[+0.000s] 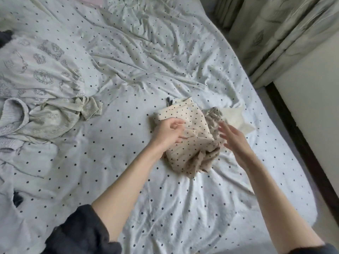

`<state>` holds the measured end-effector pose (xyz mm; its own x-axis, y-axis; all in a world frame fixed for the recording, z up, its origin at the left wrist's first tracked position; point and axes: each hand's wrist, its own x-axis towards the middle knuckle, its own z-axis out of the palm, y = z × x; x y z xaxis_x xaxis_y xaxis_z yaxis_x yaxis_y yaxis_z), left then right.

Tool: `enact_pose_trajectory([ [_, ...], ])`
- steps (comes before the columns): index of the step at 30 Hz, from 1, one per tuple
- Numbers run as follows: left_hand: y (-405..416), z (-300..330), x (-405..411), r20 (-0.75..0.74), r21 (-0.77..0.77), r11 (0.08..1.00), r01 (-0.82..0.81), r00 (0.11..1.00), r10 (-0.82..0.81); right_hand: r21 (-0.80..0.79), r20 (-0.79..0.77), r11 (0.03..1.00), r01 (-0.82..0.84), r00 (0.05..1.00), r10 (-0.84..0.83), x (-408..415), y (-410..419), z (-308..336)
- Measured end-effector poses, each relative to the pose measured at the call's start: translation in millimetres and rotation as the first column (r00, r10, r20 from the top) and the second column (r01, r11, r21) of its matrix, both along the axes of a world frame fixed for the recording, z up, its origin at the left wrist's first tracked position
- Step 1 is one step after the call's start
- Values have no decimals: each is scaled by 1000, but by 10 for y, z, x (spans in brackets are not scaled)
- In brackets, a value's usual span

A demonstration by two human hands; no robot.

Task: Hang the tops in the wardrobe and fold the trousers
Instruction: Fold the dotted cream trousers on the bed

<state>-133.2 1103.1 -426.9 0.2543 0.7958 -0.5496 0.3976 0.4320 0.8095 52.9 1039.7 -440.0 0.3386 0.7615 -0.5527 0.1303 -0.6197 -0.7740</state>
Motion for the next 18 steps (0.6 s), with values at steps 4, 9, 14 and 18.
enact_pose_trajectory([
  [4,-126,-497,-231,-264,-30,952,-304,921,285,27,267,989,-147,954,135,-3,5,-258],
  [9,-275,-761,-136,-156,-342,901,-267,962,226,-1,440,926,-377,832,339,-223,-1,-556],
  [14,-204,-851,-40,-152,-169,929,-329,940,306,-98,420,883,-460,785,455,-292,-85,-655],
  [18,-194,-555,-338,-150,-71,962,-262,957,250,-43,291,892,-449,849,441,-483,-136,-504],
])
